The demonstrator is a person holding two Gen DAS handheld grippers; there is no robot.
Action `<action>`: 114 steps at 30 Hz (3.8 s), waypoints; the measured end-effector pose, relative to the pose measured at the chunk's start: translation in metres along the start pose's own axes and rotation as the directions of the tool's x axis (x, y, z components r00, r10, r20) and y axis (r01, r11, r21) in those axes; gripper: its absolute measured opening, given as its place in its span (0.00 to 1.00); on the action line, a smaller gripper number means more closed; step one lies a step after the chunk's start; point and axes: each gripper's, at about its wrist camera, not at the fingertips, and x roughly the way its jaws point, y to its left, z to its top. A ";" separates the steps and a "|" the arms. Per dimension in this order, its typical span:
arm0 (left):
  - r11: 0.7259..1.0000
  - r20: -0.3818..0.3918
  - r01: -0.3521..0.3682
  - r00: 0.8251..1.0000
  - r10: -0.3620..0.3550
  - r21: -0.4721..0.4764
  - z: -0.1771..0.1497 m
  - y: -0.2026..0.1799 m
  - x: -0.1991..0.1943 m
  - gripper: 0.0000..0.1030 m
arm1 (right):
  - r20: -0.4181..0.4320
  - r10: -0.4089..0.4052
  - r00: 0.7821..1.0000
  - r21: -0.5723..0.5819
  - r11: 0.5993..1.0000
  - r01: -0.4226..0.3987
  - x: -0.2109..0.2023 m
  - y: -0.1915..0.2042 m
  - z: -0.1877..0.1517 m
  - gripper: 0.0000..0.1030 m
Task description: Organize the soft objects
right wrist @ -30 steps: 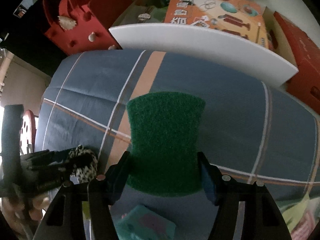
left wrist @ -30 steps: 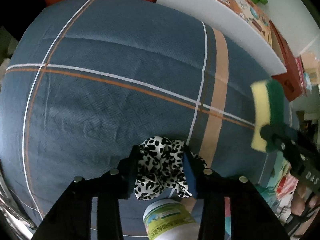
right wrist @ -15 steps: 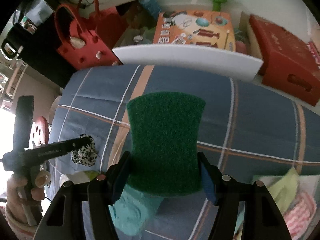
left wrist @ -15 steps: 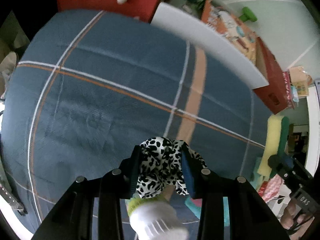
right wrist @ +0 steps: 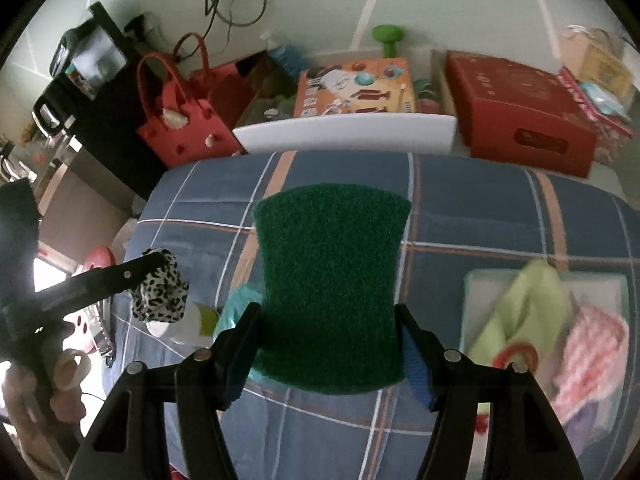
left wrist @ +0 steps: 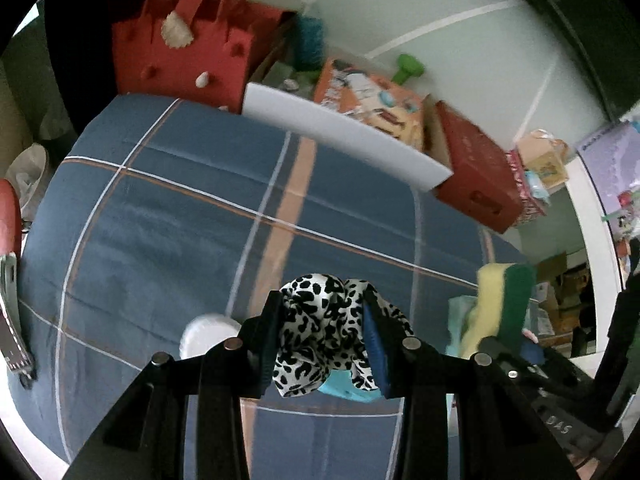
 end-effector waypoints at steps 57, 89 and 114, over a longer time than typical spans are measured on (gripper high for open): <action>0.880 -0.167 0.177 0.979 -0.113 0.440 -0.167 -0.237 0.156 0.43 | -0.023 -0.278 0.960 0.577 0.781 0.240 -0.011 -0.246 -0.127 0.67; 0.945 -0.065 -0.019 0.997 0.042 0.325 -0.139 -0.184 0.115 0.73 | 0.010 -0.291 0.957 0.523 0.817 0.243 -0.038 -0.223 -0.122 0.88; 0.957 0.049 -0.239 0.971 0.234 0.165 -0.159 -0.073 0.061 1.00 | 0.002 -0.249 0.968 0.308 0.921 0.237 -0.029 -0.129 -0.139 1.00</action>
